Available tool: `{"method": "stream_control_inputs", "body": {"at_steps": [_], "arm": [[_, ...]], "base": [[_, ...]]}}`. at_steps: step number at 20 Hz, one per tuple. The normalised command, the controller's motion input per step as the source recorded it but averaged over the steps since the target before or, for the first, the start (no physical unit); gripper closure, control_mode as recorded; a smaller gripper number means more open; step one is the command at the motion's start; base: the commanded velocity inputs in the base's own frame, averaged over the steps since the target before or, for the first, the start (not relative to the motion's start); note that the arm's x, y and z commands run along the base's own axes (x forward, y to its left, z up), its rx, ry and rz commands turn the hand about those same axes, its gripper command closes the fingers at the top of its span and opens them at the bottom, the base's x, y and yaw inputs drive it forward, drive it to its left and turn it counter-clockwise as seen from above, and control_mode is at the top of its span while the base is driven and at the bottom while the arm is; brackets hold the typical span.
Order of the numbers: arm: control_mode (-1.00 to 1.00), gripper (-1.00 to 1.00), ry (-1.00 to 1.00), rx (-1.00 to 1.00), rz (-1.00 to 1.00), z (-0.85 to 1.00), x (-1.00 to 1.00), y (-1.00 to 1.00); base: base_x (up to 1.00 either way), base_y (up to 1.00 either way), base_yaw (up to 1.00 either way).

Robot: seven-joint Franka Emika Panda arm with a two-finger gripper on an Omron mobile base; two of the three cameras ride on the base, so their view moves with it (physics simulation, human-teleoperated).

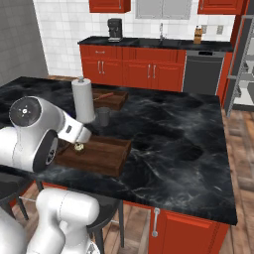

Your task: Take the cupcake and cake from the fridge and place them on the empty tray on the dining counter.

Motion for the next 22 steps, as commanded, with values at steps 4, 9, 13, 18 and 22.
{"method": "stream_control_inputs", "body": {"at_steps": [4,9,13,18,22], "arm": [[-1.00,-1.00,0.00,-0.04,0.12,0.25,-0.40,-0.03],[-1.00,-1.00,-0.06,-0.03,0.11,0.31,-0.67,0.00],[-1.00,-1.00,0.00,-0.17,-0.01,0.33,-0.42,0.04],[-1.00,-1.00,0.00,-0.11,-0.10,0.36,-0.36,0.00],[1.00,-1.00,0.00,-0.01,-0.07,0.18,-0.30,0.00]], "base": [[0.00,0.00,0.00],[0.00,0.00,0.00],[0.00,0.00,0.00],[0.00,0.00,0.00],[-0.15,-0.03,-0.03]]}}
